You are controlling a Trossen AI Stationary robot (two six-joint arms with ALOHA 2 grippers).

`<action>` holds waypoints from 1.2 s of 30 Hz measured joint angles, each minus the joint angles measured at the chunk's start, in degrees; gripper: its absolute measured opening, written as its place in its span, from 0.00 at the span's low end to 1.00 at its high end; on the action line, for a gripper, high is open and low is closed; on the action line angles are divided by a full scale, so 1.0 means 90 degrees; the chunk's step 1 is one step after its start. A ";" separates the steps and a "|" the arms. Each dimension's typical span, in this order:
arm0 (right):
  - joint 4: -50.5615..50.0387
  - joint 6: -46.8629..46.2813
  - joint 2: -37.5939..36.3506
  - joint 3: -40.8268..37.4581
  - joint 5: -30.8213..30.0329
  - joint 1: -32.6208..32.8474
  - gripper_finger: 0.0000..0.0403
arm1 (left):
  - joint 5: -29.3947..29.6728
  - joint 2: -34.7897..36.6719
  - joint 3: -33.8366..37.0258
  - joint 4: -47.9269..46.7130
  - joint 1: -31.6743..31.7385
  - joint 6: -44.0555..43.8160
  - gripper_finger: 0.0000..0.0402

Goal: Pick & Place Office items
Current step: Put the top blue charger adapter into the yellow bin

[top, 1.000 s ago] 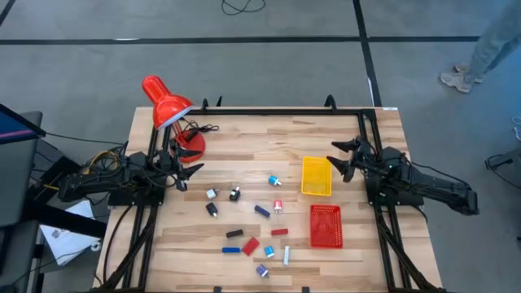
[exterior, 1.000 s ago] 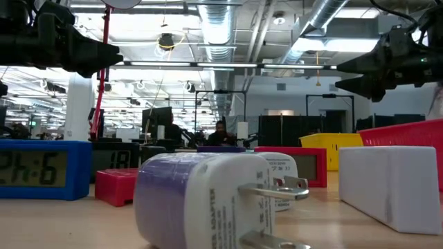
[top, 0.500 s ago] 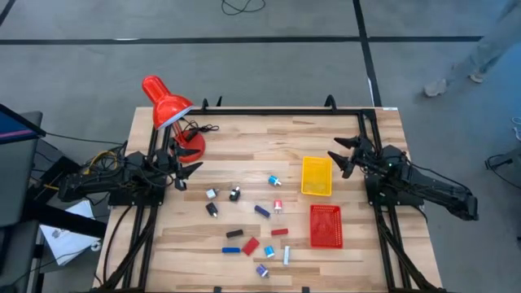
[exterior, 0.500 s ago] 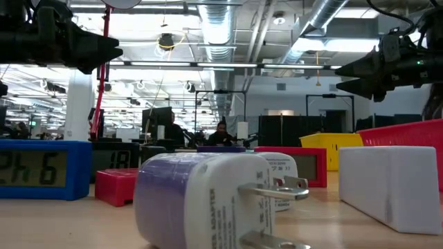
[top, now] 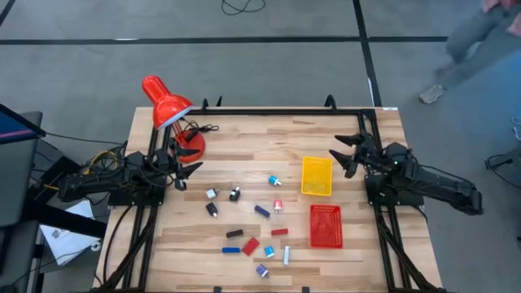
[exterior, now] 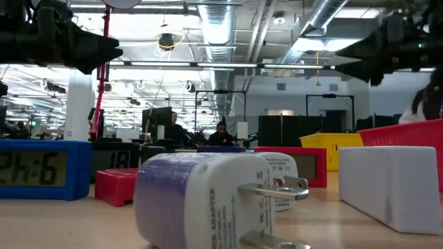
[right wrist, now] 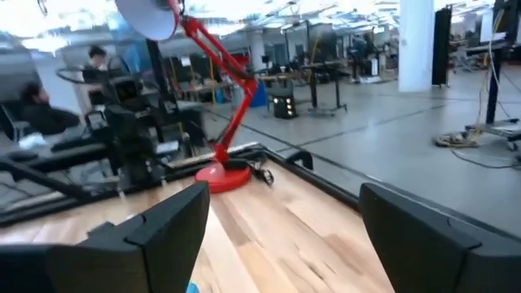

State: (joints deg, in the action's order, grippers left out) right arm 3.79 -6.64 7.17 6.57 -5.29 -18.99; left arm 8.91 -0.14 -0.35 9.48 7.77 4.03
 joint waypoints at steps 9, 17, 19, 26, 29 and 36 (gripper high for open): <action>-0.0014 0.0406 0.2264 0.1216 -0.0950 0.0716 0.75 | 0.0000 -0.0001 -0.0001 -0.0001 0.0000 0.0000 0.52; -0.0008 0.0274 0.4118 0.2282 -0.1513 0.1163 0.75 | 0.0000 0.0000 -0.0001 -0.0003 0.0002 0.0000 0.52; -0.0012 0.0294 0.4494 0.2493 -0.1580 0.1228 0.75 | 0.0000 -0.0001 0.0000 -0.0003 0.0002 0.0000 0.52; -0.0015 0.0287 0.5440 0.2899 -0.1588 0.1470 0.75 | 0.0000 0.0000 -0.0001 -0.0003 0.0002 0.0000 0.52; -0.0014 0.0285 0.5691 0.2973 -0.1587 0.1590 0.75 | 0.0000 0.0000 0.0001 -0.0003 0.0000 0.0000 0.52; 0.0008 0.0071 0.6211 0.3171 -0.1589 0.1815 0.75 | 0.0000 0.0000 0.0002 -0.0003 0.0002 0.0000 0.52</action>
State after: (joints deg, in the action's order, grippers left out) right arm 3.86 -6.00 63.06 35.11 -19.59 -2.65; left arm 8.91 -0.14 -0.34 9.45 7.79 4.03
